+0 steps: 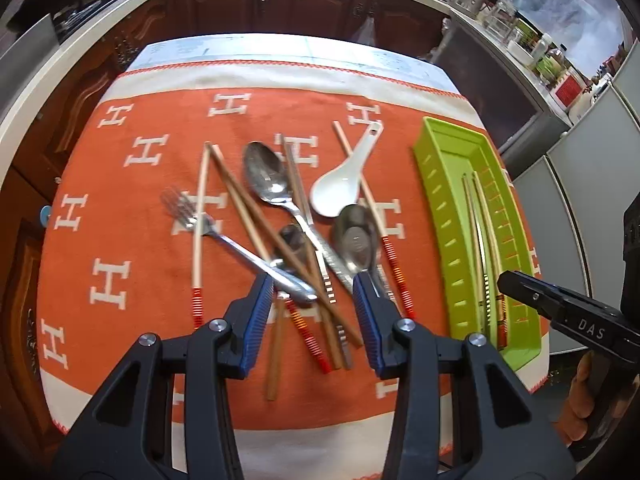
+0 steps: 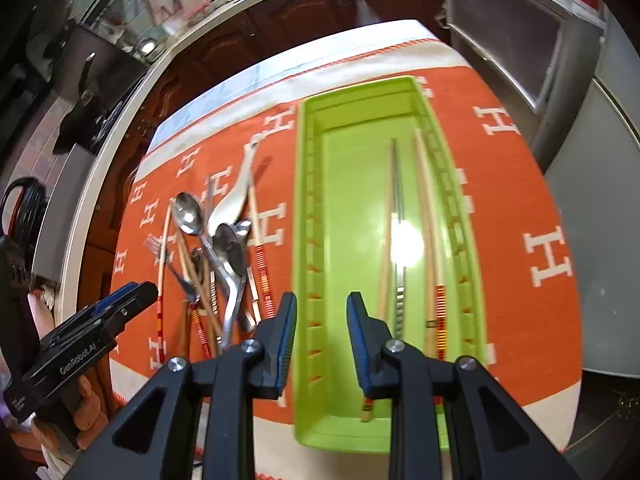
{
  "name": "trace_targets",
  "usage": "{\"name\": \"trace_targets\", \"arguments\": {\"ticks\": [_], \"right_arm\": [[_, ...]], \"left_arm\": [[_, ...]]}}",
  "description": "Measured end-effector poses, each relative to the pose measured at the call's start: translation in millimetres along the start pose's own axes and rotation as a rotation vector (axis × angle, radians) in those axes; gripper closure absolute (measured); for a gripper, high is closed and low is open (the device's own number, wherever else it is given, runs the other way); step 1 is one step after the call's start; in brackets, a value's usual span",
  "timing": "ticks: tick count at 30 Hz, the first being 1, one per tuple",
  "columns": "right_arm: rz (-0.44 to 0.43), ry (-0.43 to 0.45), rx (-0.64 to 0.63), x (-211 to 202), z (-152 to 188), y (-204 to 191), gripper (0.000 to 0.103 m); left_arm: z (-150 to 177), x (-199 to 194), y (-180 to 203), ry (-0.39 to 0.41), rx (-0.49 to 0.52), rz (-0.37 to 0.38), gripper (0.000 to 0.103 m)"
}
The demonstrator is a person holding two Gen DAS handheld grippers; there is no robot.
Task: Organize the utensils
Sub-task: 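Move both open tools back over the utensil pile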
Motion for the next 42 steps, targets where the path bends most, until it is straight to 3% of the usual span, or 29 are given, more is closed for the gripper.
{"name": "trace_targets", "arguments": {"ticks": [10, 14, 22, 33, 42], "right_arm": [[-0.02, -0.02, -0.097, 11.5, 5.1, -49.0, 0.077], [-0.033, -0.032, -0.128, 15.8, 6.9, -63.4, 0.077], [-0.054, -0.057, -0.185, 29.9, 9.0, -90.5, 0.077], [-0.077, -0.096, -0.24, 53.3, 12.9, -115.0, 0.077], [-0.094, -0.103, -0.268, 66.5, 3.7, -124.8, 0.077]], "left_arm": [[6.4, -19.4, -39.9, 0.057, -0.045, -0.013, 0.065], [10.6, -19.9, -55.8, 0.077, -0.043, -0.076, 0.065], [14.0, -7.0, -83.4, 0.04, -0.092, -0.045, 0.065], [17.4, 40.1, -100.8, -0.061, -0.126, -0.041, 0.065], [6.6, 59.0, -91.3, -0.042, -0.074, -0.105, 0.067]]}}
Point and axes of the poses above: each gripper's, at about its wrist camera, not at the fingertips, and x roughly the way its jaws point, y to its right, z to its underside, the point moved 2 cm from there along x, roughly the way its jaws point, and after that the axes turned 5 degrees about z, right-handed, at the moved point
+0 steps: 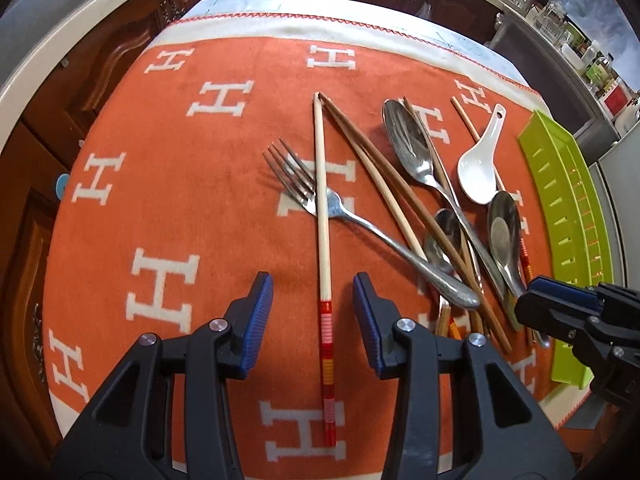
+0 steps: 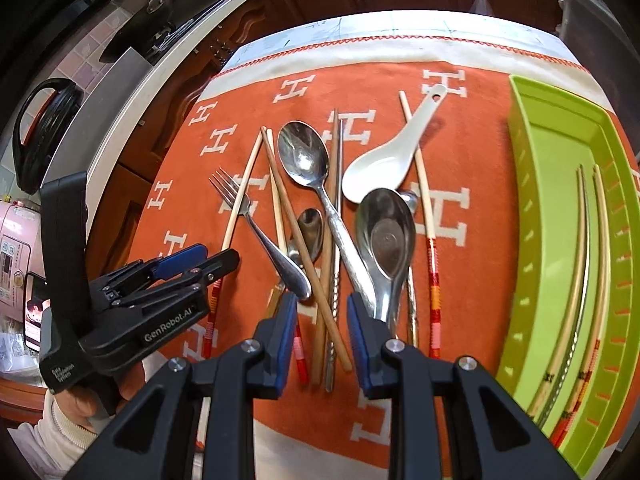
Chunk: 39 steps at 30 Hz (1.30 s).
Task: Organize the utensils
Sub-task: 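Move both open tools back over the utensil pile, then grasp a red-banded chopstick with the left tool while the right tool grasps a brown chopstick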
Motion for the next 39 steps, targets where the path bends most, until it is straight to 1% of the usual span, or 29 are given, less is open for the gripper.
{"name": "trace_targets", "arguments": {"ticks": [2, 4, 6, 7, 8, 11, 14, 22, 27, 31, 39], "right_arm": [[-0.008, -0.002, -0.005, 3.1, -4.3, -1.2, 0.077], [-0.015, -0.01, -0.012, 8.3, -10.2, -2.6, 0.077], [-0.027, -0.019, -0.016, 13.1, -14.1, -3.8, 0.077], [-0.033, -0.026, -0.017, 16.7, -17.0, -4.4, 0.077], [-0.035, -0.029, -0.018, 18.8, -18.5, -4.6, 0.077], [-0.03, -0.037, -0.032, 26.3, -23.3, -6.7, 0.077], [-0.019, -0.041, -0.054, 31.7, -27.4, -10.8, 0.078], [0.047, -0.028, -0.142, 41.9, -36.5, -27.1, 0.078], [0.086, -0.014, -0.179, 47.0, -41.8, -30.4, 0.084], [0.13, -0.004, -0.239, 48.0, -39.7, -37.2, 0.089], [0.221, 0.025, -0.361, 49.9, -32.2, -50.1, 0.092]], "left_arm": [[-2.2, 0.9, 1.0, 0.007, 0.004, -0.025, 0.078], [-4.6, 1.9, 0.9, 0.009, 0.013, -0.037, 0.083], [-6.0, 2.8, -0.2, 0.011, 0.022, -0.04, 0.091], [-6.4, 2.6, -2.0, 0.011, 0.024, -0.04, 0.097], [-6.6, 2.3, -4.0, 0.008, 0.022, -0.031, 0.098], [-7.0, 0.9, -8.7, -0.004, 0.006, 0.0, 0.099], [-4.3, -0.5, -11.6, -0.007, 0.001, 0.008, 0.099], [-1.7, -2.2, -15.8, -0.01, -0.015, 0.03, 0.099], [-2.1, -2.5, -17.2, -0.011, -0.025, 0.042, 0.099], [-3.0, -3.2, -20.6, -0.013, -0.043, 0.056, 0.099], [-4.0, -2.9, -21.1, -0.014, -0.045, 0.055, 0.099]]}}
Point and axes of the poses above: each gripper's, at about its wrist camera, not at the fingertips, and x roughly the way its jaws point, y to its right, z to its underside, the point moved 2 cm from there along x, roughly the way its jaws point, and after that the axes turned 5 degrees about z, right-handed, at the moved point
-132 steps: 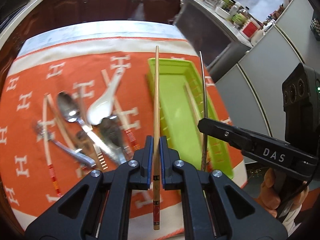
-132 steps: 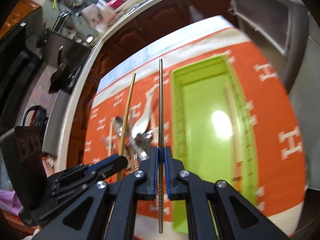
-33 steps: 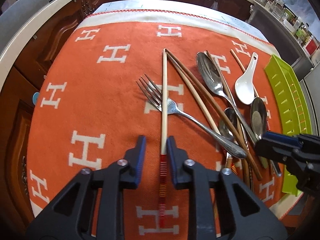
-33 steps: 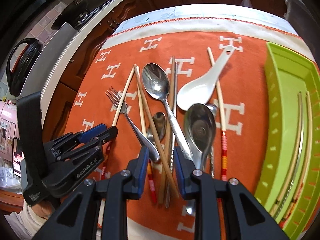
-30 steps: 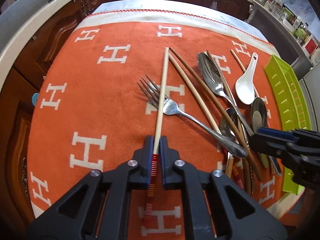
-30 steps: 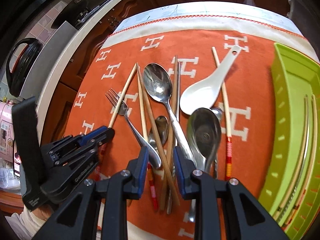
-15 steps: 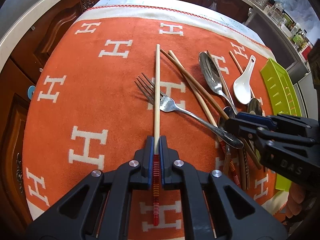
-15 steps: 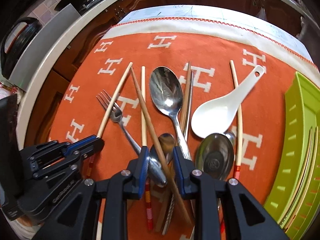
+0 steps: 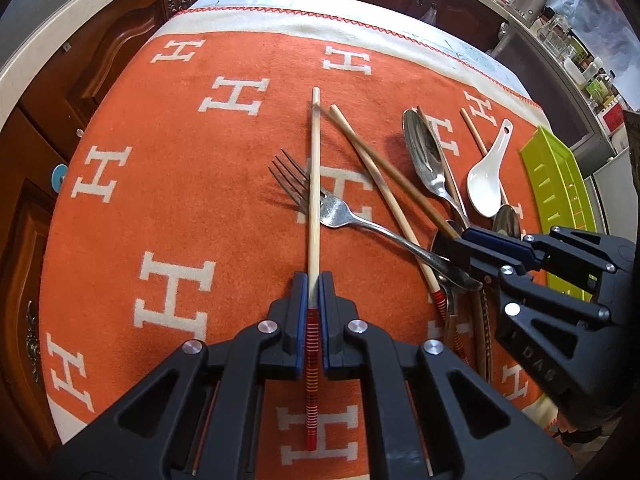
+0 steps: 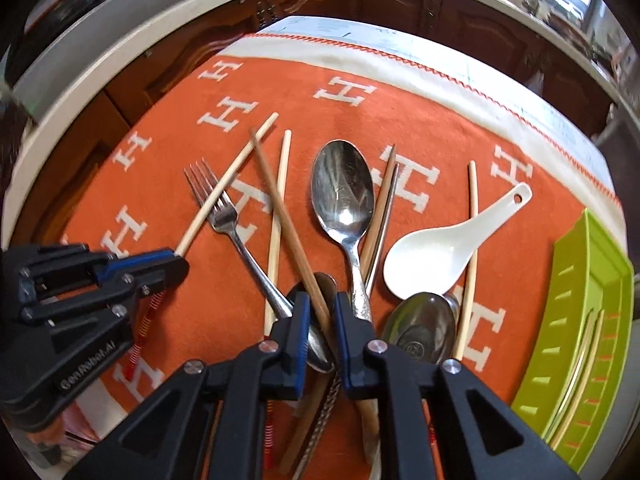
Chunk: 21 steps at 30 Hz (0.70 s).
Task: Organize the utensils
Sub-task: 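Grasp a red-banded chopstick with the left tool while the right tool grasps a brown chopstick, then carry both chopsticks over the green tray and open both tools to release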
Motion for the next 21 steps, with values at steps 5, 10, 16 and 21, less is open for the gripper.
{"name": "trace_targets", "arguments": {"ticks": [5, 10, 16, 21], "right_arm": [[0.006, 0.007, 0.005, -0.3, -1.3, 0.6, 0.096], [-0.056, 0.025, 0.088, -10.8, 1.9, 12.9, 0.097], [-0.153, 0.06, 0.205, -34.6, 12.0, 33.8, 0.097], [-0.206, 0.097, 0.293, -59.6, 28.1, 56.0, 0.097]], "left_arm": [[-0.6, -3.4, -3.1, 0.006, -0.021, 0.012, 0.1], [-2.9, -21.3, -5.7, 0.04, -0.043, 0.026, 0.1], [-5.1, -46.7, 9.3, 0.067, -0.026, 0.068, 0.1], [-6.2, -61.8, 37.6, 0.07, 0.023, 0.114, 0.1]]}}
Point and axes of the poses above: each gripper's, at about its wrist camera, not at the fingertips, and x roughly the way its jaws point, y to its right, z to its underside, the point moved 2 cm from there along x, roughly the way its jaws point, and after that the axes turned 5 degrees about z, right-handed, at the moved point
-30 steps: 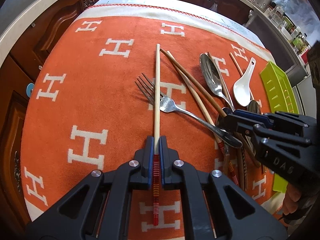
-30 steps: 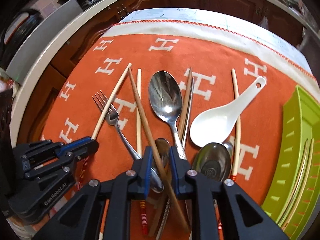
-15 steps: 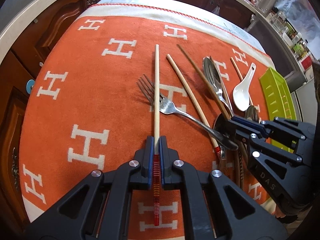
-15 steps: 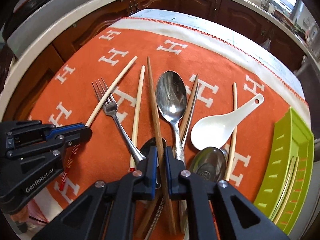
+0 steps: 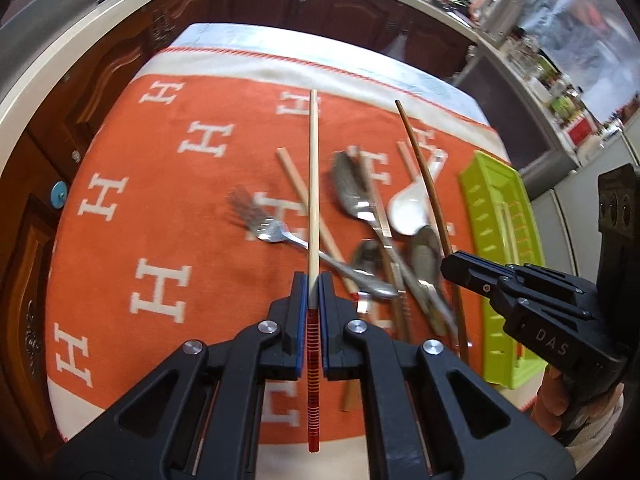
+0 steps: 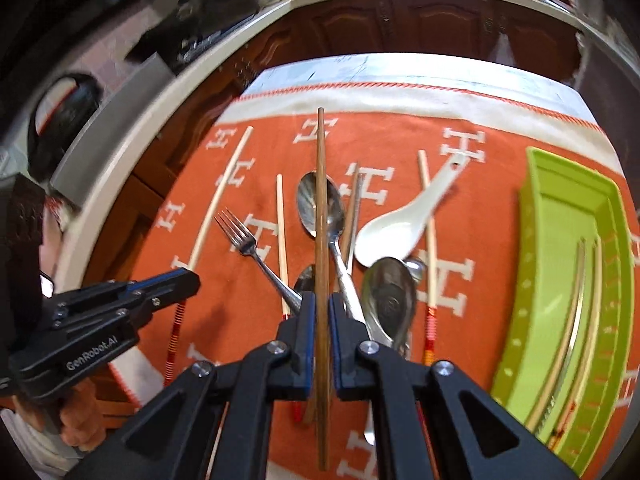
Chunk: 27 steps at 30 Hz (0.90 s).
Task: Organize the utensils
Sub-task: 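Carry both chopsticks over the green tray and open both tools to release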
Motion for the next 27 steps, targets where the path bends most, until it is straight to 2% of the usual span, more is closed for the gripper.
{"name": "trace_targets", "arguments": {"ticks": [7, 16, 22, 27], "right_arm": [[0.037, 0.054, 0.102, -37.4, 16.9, 40.6, 0.097], [0.122, 0.08, 0.263, -63.5, 40.7, 106.3, 0.097], [0.175, 0.079, 0.346, -70.2, 55.1, 146.2, 0.096], [0.211, 0.048, 0.37, -63.3, 60.5, 162.7, 0.096]], "left_arm": [[-3.7, 3.3, 66.5, -0.019, 0.105, 0.065, 0.1], [-4.2, 31.8, 161.1, -0.079, 0.227, 0.13, 0.1], [1.1, 50.2, 204.8, -0.123, 0.266, 0.151, 0.1], [1.8, 65.2, 222.3, -0.149, 0.273, 0.153, 0.1]]}}
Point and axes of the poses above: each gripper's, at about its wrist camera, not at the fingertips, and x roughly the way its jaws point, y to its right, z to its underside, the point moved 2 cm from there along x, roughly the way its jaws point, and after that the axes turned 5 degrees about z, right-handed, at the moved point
